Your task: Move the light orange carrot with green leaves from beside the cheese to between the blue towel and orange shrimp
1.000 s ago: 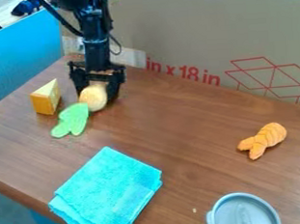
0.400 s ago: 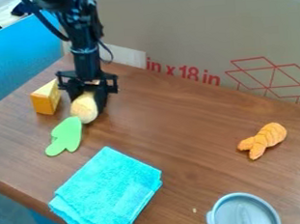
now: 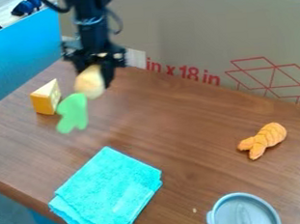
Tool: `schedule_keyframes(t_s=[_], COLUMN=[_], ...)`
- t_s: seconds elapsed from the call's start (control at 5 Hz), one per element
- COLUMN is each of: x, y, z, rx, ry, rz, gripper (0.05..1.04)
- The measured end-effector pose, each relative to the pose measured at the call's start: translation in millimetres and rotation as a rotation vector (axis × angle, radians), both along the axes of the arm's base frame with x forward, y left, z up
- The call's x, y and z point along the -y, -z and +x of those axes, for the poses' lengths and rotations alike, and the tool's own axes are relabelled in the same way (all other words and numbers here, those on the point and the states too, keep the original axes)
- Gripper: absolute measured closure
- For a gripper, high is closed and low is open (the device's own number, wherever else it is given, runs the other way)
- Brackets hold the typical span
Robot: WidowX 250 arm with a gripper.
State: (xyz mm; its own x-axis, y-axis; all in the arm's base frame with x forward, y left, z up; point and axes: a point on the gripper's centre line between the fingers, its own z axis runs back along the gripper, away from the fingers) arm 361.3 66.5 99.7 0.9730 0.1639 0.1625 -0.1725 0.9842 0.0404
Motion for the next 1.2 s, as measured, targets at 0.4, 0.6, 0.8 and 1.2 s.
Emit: schedule_keyframes(t_s=[0.4, 0.6, 0.8, 1.2], x=[68.1, 98.6, 124.6, 132.4], y=[-15.6, -22.9, -25.2, 11.7], z=[12.1, 29.1, 43.1, 39.2], rx=[0.056, 0.070, 0.060, -0.147], ry=[0.148, 0.147, 0.223, 0.235], rz=[-0.058, -0.082, -0.098, -0.106], gripper=[0.543, 0.543, 0.543, 0.543])
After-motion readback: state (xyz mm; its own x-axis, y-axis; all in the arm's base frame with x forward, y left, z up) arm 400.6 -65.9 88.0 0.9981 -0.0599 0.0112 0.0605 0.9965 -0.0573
